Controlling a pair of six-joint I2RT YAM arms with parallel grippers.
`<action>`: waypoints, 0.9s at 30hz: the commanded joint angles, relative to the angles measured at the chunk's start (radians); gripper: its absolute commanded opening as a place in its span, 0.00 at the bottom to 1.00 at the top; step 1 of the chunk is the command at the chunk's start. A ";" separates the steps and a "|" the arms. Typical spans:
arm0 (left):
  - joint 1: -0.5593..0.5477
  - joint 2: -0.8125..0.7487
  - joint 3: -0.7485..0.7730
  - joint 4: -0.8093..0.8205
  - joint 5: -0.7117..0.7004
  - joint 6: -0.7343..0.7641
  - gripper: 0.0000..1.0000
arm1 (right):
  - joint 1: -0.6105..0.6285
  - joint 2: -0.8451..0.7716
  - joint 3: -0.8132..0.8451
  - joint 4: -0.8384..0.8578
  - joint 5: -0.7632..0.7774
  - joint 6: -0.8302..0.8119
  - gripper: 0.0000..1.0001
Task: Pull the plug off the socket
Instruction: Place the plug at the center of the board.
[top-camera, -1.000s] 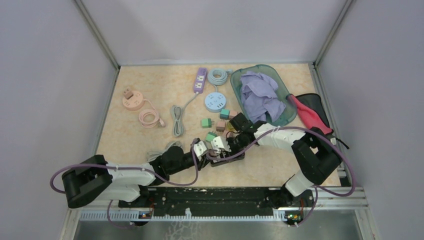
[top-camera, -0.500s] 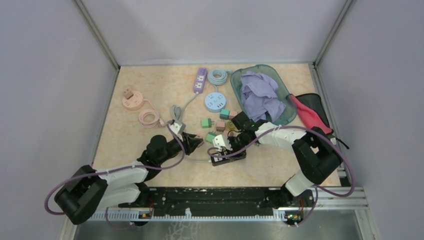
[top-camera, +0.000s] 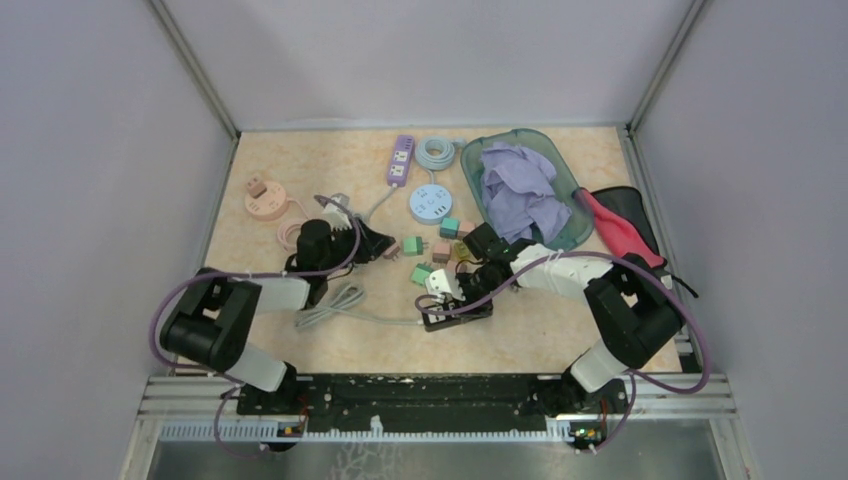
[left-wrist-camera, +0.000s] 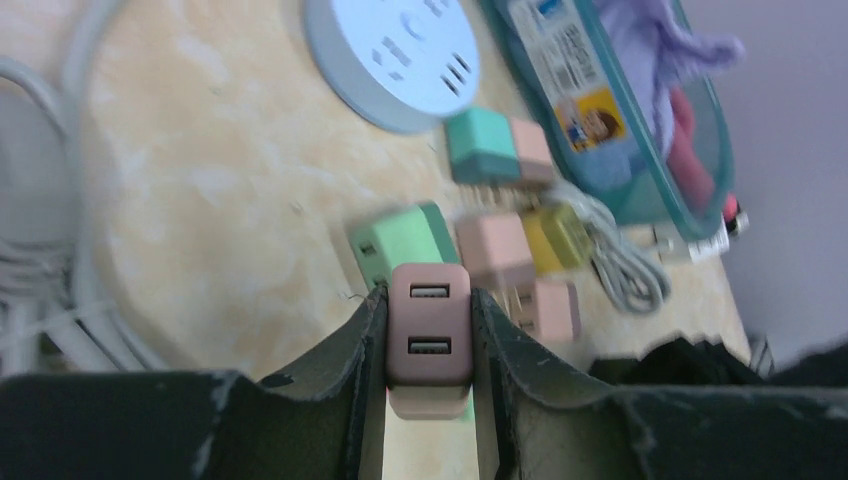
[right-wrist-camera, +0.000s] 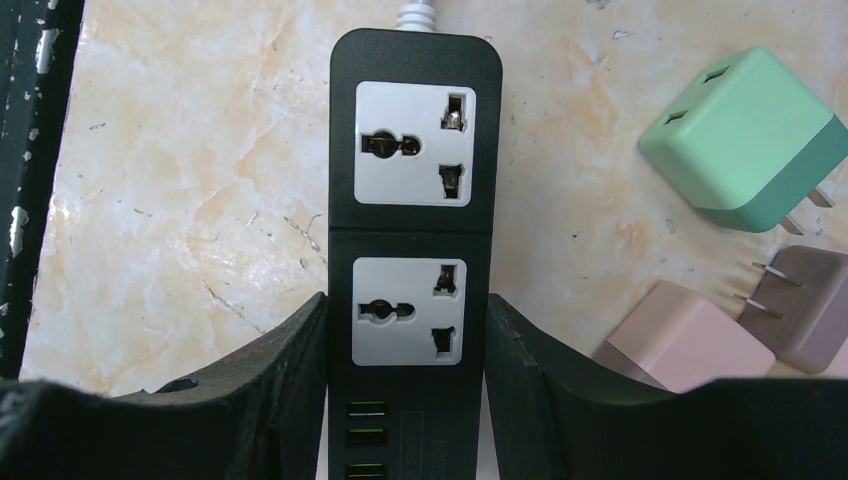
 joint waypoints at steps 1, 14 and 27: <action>0.058 0.160 0.168 -0.112 0.012 -0.158 0.06 | -0.012 -0.029 0.033 -0.004 -0.005 0.006 0.47; 0.071 0.458 0.546 -0.380 -0.022 -0.201 0.25 | -0.012 -0.028 0.035 -0.009 -0.005 0.005 0.47; 0.075 0.348 0.527 -0.393 -0.037 -0.097 0.91 | -0.012 -0.029 0.038 -0.016 -0.002 0.002 0.47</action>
